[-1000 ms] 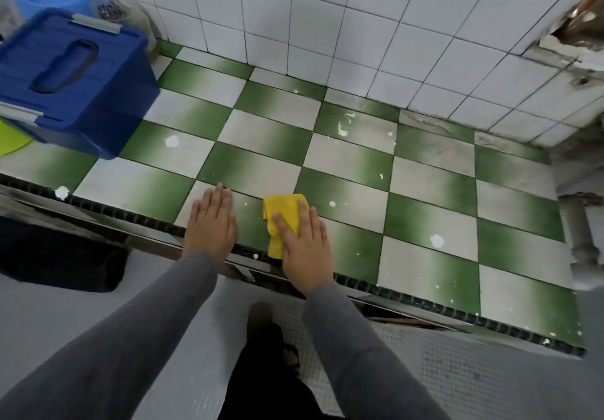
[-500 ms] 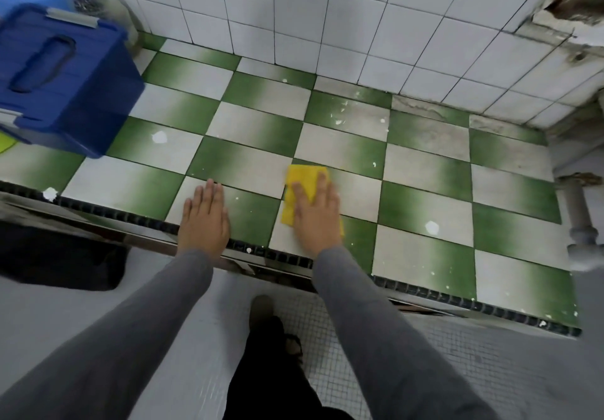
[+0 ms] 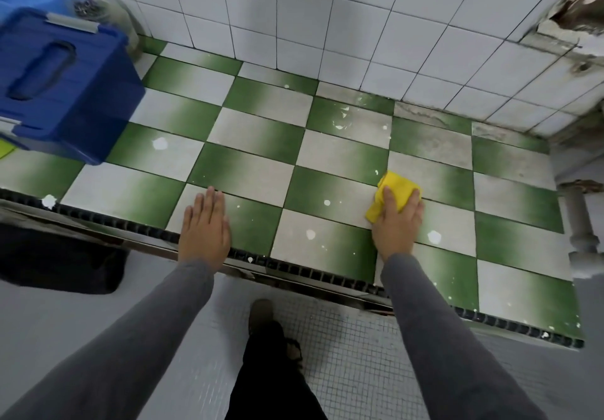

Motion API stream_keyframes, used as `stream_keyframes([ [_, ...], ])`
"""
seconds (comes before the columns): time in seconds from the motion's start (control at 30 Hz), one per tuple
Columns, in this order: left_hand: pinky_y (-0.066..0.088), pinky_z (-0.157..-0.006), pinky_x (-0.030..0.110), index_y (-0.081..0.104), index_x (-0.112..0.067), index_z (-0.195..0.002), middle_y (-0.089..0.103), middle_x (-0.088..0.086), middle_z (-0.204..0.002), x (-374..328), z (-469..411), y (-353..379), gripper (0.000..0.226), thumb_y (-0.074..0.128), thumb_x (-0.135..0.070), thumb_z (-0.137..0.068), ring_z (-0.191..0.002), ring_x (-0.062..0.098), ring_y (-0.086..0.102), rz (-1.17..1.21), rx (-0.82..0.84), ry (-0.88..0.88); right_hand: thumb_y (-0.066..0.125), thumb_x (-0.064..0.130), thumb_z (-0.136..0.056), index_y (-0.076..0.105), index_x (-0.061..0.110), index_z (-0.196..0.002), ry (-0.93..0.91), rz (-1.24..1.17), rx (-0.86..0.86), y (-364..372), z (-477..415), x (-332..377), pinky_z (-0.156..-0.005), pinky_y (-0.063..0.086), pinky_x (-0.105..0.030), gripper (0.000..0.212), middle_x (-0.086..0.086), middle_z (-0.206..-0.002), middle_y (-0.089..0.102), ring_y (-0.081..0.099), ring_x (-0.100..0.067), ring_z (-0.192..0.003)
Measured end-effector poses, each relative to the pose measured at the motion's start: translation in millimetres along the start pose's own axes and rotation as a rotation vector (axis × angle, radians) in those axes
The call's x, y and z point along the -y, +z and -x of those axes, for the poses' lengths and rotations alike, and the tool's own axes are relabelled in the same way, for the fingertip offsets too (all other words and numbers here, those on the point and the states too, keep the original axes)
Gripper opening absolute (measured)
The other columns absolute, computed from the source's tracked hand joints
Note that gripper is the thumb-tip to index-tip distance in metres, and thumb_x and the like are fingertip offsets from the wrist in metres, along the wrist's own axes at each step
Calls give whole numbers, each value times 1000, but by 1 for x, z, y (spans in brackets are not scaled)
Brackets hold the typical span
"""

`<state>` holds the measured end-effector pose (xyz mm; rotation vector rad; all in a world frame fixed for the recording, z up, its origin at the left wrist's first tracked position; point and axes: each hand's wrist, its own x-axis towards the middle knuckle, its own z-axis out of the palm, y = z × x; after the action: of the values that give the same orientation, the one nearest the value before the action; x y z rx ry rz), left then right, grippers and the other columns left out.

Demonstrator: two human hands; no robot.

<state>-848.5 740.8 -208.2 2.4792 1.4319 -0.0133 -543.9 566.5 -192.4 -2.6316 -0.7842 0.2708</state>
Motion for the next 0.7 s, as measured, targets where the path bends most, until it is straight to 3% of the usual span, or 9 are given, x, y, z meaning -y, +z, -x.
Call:
stream_keyframes([
  [0.2, 1, -123, 40, 11, -7, -157, 6, 8, -165, 15, 4, -3, 72, -1, -41, -95, -153, 25, 4, 27, -33, -23, 40, 18, -105, 34, 31, -155, -336, 46, 153, 55, 14, 114, -123, 5, -51, 52, -21, -166, -6, -4, -48, -151],
  [0.33, 9, -122, 46, 20, -5, -156, 14, 10, -164, 30, 5, -8, 72, 2, -40, -96, -152, 31, 15, 29, -46, -75, 44, 28, -94, 59, 29, -138, -612, 56, 184, 86, 71, 166, -112, 34, -56, 47, -27, -156, 34, 37, -51, -140],
  [0.43, 8, -122, 45, 19, -6, -156, 14, 9, -165, 34, 5, -9, 72, 1, -41, -96, -152, 30, 14, 12, -33, -77, 40, 31, -92, 59, 33, -137, -764, 114, 306, 82, 90, 152, -112, 35, -52, 49, -22, -156, 37, 40, -46, -140],
  [0.57, 0, -122, 40, 7, -8, -157, 2, 5, -165, 37, 4, -10, 71, -5, -41, -95, -153, 25, 5, -10, -28, -63, 36, 30, -92, 54, 34, -143, -673, 101, 256, 58, 56, 105, -112, 36, -58, 54, -20, -161, 28, 34, -49, -142],
  [0.7, -3, -122, 37, 3, -10, -157, -2, 3, -165, 40, 5, -10, 72, -9, -42, -94, -153, 23, 2, -23, -25, -42, 45, 18, -103, 47, 31, -148, -461, 57, 227, 54, 1, 112, -120, 22, -58, 47, -19, -166, 8, 9, -48, -150],
])
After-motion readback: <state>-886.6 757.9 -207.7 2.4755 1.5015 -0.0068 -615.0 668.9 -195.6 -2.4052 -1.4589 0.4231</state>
